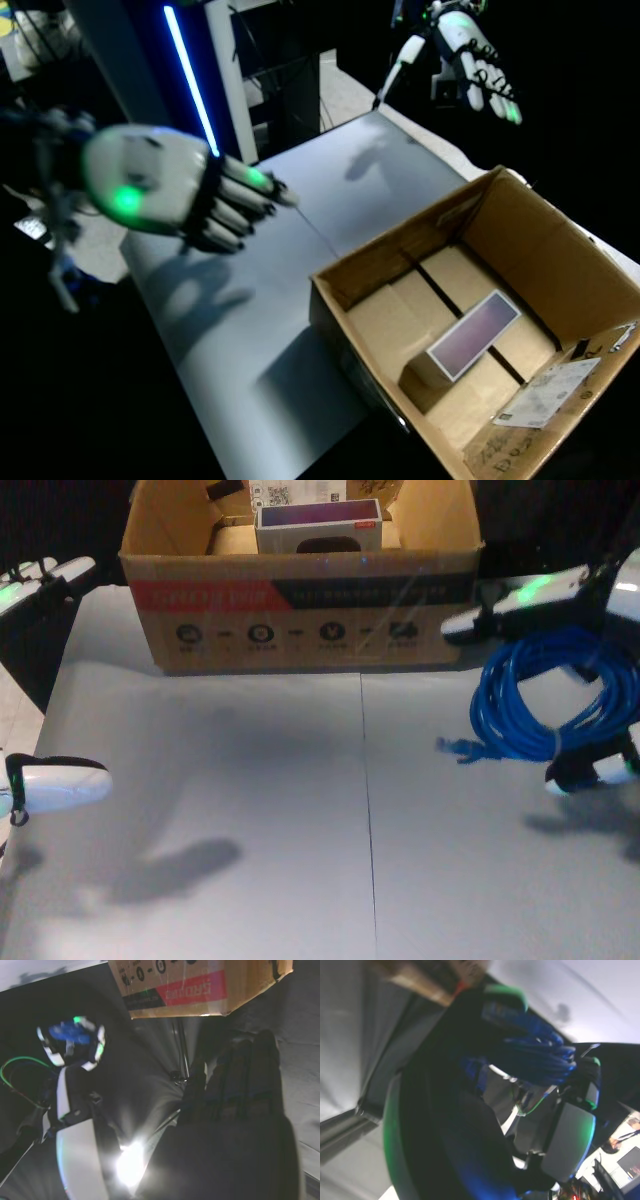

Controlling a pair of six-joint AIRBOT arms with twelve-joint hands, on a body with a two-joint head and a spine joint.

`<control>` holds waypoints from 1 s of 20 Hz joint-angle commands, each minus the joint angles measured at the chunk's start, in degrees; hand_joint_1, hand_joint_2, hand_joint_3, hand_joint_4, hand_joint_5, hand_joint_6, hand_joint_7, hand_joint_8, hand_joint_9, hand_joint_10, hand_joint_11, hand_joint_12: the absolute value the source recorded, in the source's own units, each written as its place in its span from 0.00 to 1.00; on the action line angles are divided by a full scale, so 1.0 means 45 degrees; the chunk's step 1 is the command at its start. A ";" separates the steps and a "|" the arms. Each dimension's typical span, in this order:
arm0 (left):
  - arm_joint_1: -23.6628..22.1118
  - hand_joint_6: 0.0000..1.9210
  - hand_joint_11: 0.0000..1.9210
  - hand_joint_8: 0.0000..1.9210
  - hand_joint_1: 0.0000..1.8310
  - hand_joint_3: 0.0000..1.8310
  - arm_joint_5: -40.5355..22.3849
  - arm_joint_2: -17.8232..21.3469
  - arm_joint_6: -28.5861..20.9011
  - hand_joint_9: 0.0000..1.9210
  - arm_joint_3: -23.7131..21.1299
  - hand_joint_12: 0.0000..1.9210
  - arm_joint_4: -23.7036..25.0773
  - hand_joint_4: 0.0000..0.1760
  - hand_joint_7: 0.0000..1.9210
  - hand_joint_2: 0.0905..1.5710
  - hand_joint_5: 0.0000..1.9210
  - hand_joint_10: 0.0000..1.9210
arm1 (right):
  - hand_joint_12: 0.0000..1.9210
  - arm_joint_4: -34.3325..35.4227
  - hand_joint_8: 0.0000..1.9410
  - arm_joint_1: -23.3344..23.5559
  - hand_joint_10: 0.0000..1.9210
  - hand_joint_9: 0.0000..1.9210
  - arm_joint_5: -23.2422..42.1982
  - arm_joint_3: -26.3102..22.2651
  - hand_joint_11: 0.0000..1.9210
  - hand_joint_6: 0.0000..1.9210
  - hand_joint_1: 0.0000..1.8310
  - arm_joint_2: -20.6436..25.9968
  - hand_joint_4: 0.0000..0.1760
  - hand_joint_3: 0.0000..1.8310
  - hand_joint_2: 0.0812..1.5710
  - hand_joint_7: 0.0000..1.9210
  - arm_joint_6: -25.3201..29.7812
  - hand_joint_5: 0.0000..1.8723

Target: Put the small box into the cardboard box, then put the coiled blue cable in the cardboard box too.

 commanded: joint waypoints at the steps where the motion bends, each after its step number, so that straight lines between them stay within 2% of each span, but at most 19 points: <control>1: -0.0059 0.00 0.03 0.00 0.36 0.00 -0.1622 -0.0049 -0.0068 0.01 0.0066 0.01 -0.0096 1.00 0.01 0.49 0.03 0.00 | 0.99 0.0602 0.93 0.0401 0.96 0.56 0.2154 -0.0069 0.65 0.84 0.57 0.0070 0.00 0.01 0.84 0.45 0.0008 0.32; 2: -0.0053 0.00 0.03 0.00 0.35 0.00 -0.1630 -0.0050 -0.0069 0.01 0.0065 0.01 -0.0101 1.00 0.00 0.50 0.03 0.00 | 0.97 0.0602 0.92 0.0596 0.93 0.58 0.2266 -0.0069 0.66 0.83 0.57 0.0088 0.00 0.00 0.84 0.46 0.0008 0.32; 3: -0.0042 0.00 0.03 0.00 0.34 0.00 -0.1661 -0.0050 -0.0069 0.01 0.0065 0.01 -0.0105 1.00 0.00 0.50 0.03 0.00 | 0.99 0.0600 0.95 0.0987 0.95 0.61 0.2318 -0.0060 0.68 0.86 0.57 0.0106 0.00 0.00 0.85 0.47 0.0008 0.31; 4: -0.0039 0.00 0.04 0.00 0.32 0.00 -0.1693 -0.0050 -0.0069 0.01 0.0068 0.01 -0.0106 0.98 0.01 0.49 0.03 0.00 | 1.00 0.0600 1.00 0.1212 1.00 0.65 0.2361 -0.0031 0.73 0.95 0.52 0.0117 0.00 0.02 0.90 0.46 0.0008 0.25; 5: -0.0039 0.00 0.04 0.00 0.32 0.00 -0.1718 -0.0050 -0.0069 0.01 0.0073 0.01 -0.0106 1.00 0.00 0.49 0.03 0.00 | 1.00 0.0603 1.00 0.1444 1.00 0.65 0.2403 0.0022 0.72 0.96 0.51 0.0122 0.00 0.02 0.91 0.44 0.0008 0.23; 6: -0.0039 0.00 0.04 0.00 0.32 0.00 -0.1729 -0.0055 -0.0070 0.01 0.0081 0.01 -0.0107 0.99 0.01 0.49 0.03 0.00 | 1.00 0.0633 1.00 0.1723 1.00 0.69 0.2413 0.0102 0.75 0.99 0.57 0.0120 0.02 0.01 0.94 0.51 0.0008 0.26; 7: -0.0039 0.00 0.04 0.00 0.32 0.00 -0.1727 -0.0069 -0.0070 0.01 0.0095 0.01 -0.0107 1.00 0.00 0.49 0.03 0.00 | 1.00 0.0670 1.00 0.1959 1.00 0.73 0.2431 0.0179 0.78 1.00 0.48 0.0117 0.87 0.01 0.99 0.55 0.0008 0.26; 8: -0.0039 0.00 0.03 0.00 0.33 0.00 -0.1727 -0.0083 -0.0072 0.00 0.0105 0.01 -0.0107 1.00 0.00 0.49 0.02 0.00 | 1.00 0.0706 1.00 0.2214 1.00 0.74 0.2467 0.0233 0.77 1.00 0.58 0.0117 0.99 0.00 0.95 0.56 0.0008 0.22; 9: -0.0039 0.00 0.04 0.00 0.33 0.00 -0.1729 -0.0101 -0.0073 0.00 0.0124 0.01 -0.0107 1.00 0.00 0.48 0.02 0.00 | 1.00 0.0762 1.00 0.2517 1.00 0.59 0.2501 0.0302 0.62 1.00 0.47 0.0111 0.00 0.01 0.95 0.44 0.0008 0.21; 13: -0.0042 0.00 0.03 0.00 0.32 0.00 -0.1683 -0.0316 -0.0217 0.00 0.0301 0.01 -0.0117 1.00 0.00 0.49 0.02 0.00 | 1.00 0.1714 1.00 0.3537 1.00 0.58 0.2571 0.1127 0.62 1.00 0.47 -0.0687 0.00 0.01 0.95 0.43 0.0000 0.21; 17: -0.0066 0.00 0.04 0.00 0.32 0.00 -0.1633 -0.0459 -0.0335 0.00 0.0450 0.01 -0.0128 0.94 0.00 0.50 0.03 0.00 | 1.00 0.2136 1.00 0.4371 1.00 0.58 0.2557 0.2553 0.62 1.00 0.47 -0.2092 0.00 0.00 0.95 0.43 0.0001 0.21; 18: -0.0078 0.00 0.05 0.00 0.32 0.00 -0.1610 -0.0460 -0.0359 0.00 0.0472 0.01 -0.0135 0.92 0.00 0.51 0.03 0.00 | 1.00 0.2315 1.00 0.4579 1.00 0.58 0.2550 0.3015 0.62 1.00 0.74 -0.2568 0.00 0.00 0.73 0.50 0.0001 0.36; 19: -0.0112 0.00 0.05 0.00 0.33 0.00 -0.1576 -0.0465 -0.0375 0.00 0.0496 0.01 -0.0138 0.95 0.00 0.50 0.03 0.00 | 0.99 0.2499 0.83 0.4783 0.89 0.52 0.2502 0.3407 0.50 0.82 0.77 -0.3021 0.00 0.01 0.70 0.48 0.0001 0.38; 20: -0.0145 0.00 0.05 0.00 0.33 0.00 -0.1550 -0.0483 -0.0380 0.00 0.0517 0.01 -0.0135 0.95 0.00 0.50 0.04 0.00 | 1.00 0.2690 0.94 0.4873 0.98 0.56 0.2453 0.3714 0.57 0.90 0.79 -0.3325 0.00 0.01 0.69 0.49 0.0001 0.36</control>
